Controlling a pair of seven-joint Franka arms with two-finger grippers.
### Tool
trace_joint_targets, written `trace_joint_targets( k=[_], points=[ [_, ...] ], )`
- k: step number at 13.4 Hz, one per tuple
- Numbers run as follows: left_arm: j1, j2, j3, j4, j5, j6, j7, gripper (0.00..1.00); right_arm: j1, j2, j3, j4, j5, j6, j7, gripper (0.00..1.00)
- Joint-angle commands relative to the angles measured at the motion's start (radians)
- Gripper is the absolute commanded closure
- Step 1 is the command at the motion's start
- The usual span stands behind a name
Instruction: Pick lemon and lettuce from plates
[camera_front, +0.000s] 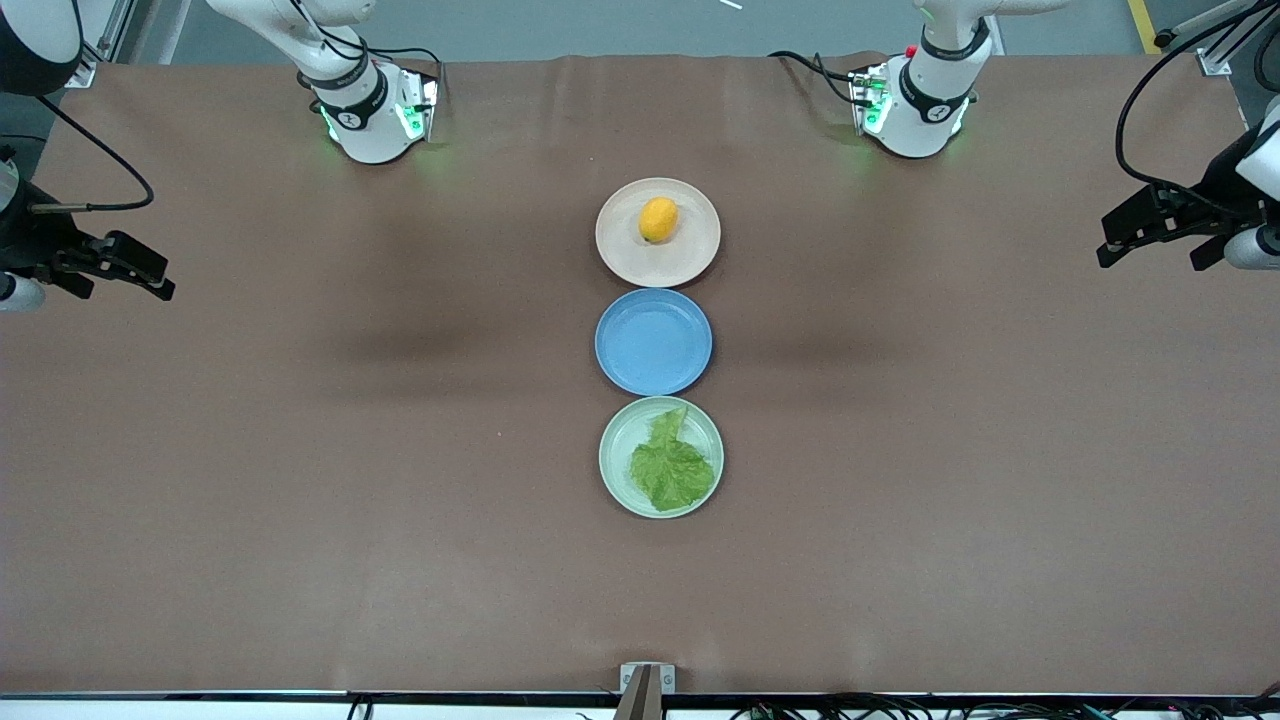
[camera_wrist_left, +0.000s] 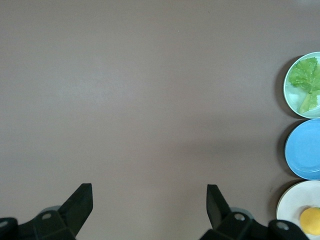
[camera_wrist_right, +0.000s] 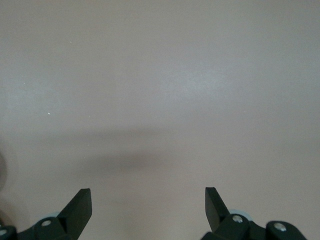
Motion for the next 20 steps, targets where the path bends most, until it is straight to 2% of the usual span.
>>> trace_joint_targets(
  k=[1,7,11,13,17,20],
  points=[
    [-0.001,-0.008,-0.001,0.011,0.008,-0.016,0.016,0.0,-0.013,0.025,0.013,0.025,0.004,-0.008,-0.005,0.0],
    [-0.001,-0.008,-0.002,0.01,0.004,-0.019,0.004,0.0,-0.01,0.042,0.015,0.032,0.004,-0.007,-0.005,0.0],
    [-0.035,0.047,-0.023,0.023,-0.034,-0.008,-0.022,0.0,-0.011,0.042,0.015,0.036,0.004,-0.007,-0.005,0.0],
    [-0.058,0.109,-0.048,0.036,-0.079,-0.005,-0.106,0.0,-0.011,0.042,0.015,0.036,0.004,-0.007,-0.005,0.0],
    [-0.172,0.272,-0.088,0.115,-0.079,0.006,-0.342,0.0,-0.013,0.042,0.015,0.036,0.004,-0.008,-0.005,0.0],
    [-0.28,0.409,-0.088,0.149,-0.075,0.125,-0.525,0.0,-0.013,0.042,0.015,0.036,0.004,-0.007,-0.005,0.0]
  ],
)
